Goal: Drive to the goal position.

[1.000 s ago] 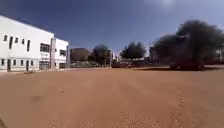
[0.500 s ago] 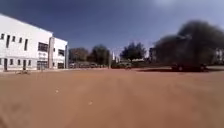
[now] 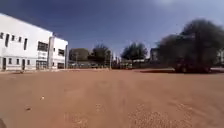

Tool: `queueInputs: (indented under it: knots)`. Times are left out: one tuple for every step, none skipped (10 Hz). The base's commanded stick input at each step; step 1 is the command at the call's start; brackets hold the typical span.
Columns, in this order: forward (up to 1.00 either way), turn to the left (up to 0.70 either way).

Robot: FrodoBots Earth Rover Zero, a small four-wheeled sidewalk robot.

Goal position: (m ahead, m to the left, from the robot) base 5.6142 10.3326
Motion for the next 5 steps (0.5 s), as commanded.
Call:
queueInputs:
  knots:
    - [1.0, 0.0]
    - [1.0, 0.0]
    - [1.0, 0.0]
    - [1.0, 0.0]
    - [1.0, 0.0]
